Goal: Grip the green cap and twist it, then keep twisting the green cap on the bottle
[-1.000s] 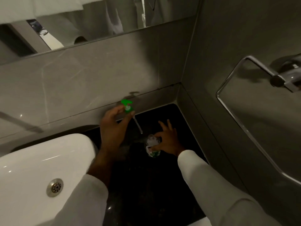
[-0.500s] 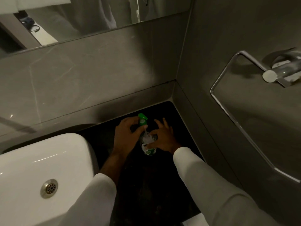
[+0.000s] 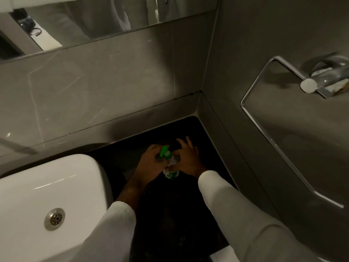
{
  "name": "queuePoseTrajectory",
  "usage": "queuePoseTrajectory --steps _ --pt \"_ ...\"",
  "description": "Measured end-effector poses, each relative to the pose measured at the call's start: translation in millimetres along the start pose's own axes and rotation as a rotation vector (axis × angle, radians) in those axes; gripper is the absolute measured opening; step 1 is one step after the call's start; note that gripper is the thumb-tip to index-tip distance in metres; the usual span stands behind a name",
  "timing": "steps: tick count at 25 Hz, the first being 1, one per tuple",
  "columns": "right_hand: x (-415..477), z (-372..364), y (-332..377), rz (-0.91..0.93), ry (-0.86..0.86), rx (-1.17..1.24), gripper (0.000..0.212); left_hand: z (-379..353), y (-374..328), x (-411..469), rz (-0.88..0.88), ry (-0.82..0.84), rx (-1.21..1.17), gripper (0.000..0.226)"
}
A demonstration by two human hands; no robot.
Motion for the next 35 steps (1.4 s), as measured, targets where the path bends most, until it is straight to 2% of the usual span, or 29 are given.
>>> queuePoseTrajectory --steps 2,5,7,11,12,14,16,17,20,22,24,26,28,29,32,33,35 --pt "-0.2 -2.1 -1.0 0.011 -0.014 -0.001 0.058 -0.4 1.4 -6.2 0.091 -0.128 -0.063 0.045" --pt "-1.5 -2.7 -2.1 0.022 -0.036 0.014 0.049 -4.9 6.0 -13.7 0.105 -0.234 -0.075 0.030" --pt "0.2 -1.3 -4.0 0.040 -0.036 0.016 0.051 -6.3 11.0 -13.2 0.109 -0.165 -0.145 0.034" --pt "0.1 0.2 -5.5 0.001 -0.001 -0.007 0.071 -9.9 17.4 -9.8 0.201 0.061 -0.340 0.066" --pt "-0.2 -0.4 -4.4 0.011 -0.002 -0.013 0.065 -11.3 15.3 -11.0 0.220 0.030 -0.332 0.070" --pt "-1.2 -1.8 -0.6 0.052 -0.018 -0.016 0.048 -11.9 12.3 -12.9 0.227 -0.150 -0.271 0.067" --pt "-2.7 -1.1 1.0 0.047 -0.032 0.012 0.046 -10.1 14.8 -12.3 0.207 -0.260 -0.247 0.062" --pt "-3.5 0.1 0.0 0.043 -0.035 0.018 0.049 -10.5 16.8 -11.3 0.204 -0.238 -0.270 0.063" --pt "-3.9 3.1 -3.2 0.026 -0.034 0.022 0.054 -15.5 19.8 -8.4 0.178 -0.028 -0.380 0.074" --pt "-5.6 3.6 -0.9 0.005 -0.034 0.043 0.052 -15.0 17.6 -10.5 0.188 -0.088 -0.323 0.075" --pt "-6.8 2.6 2.8 0.008 -0.045 0.061 0.050 -10.7 16.5 -9.6 0.192 -0.203 -0.243 0.064" --pt "-6.4 3.4 3.1 -0.001 -0.044 0.057 0.055 -10.3 18.7 -6.8 0.164 -0.143 -0.242 0.059" --pt "-5.0 4.8 1.2 0.012 -0.030 0.034 0.054 -12.4 19.3 -5.2 0.155 -0.007 -0.302 0.067" --pt "-5.1 4.9 1.0 0.022 -0.027 0.022 0.051 -13.0 17.7 -6.6 0.168 0.010 -0.324 0.071" --pt "-5.6 1.9 2.4 0.030 -0.037 0.042 0.048 -12.8 14.5 -9.3 0.214 -0.146 -0.284 0.062" --pt "-5.6 1.0 2.3 0.033 -0.042 0.055 0.049 -12.4 17.4 -8.5 0.214 -0.157 -0.293 0.058" --pt "-5.4 0.8 0.0 0.035 -0.047 0.045 0.053 -14.1 25.3 -6.1 0.222 -0.063 -0.359 0.062"
Point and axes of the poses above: each hand's wrist, its own x-axis towards the middle knuckle, its own z-axis out of the back of the hand, y = z × x, the point moved 3 cm from there along x, towards the middle knuckle, and after that the axes turned 9 degrees about -y, right-handed, at the moved point
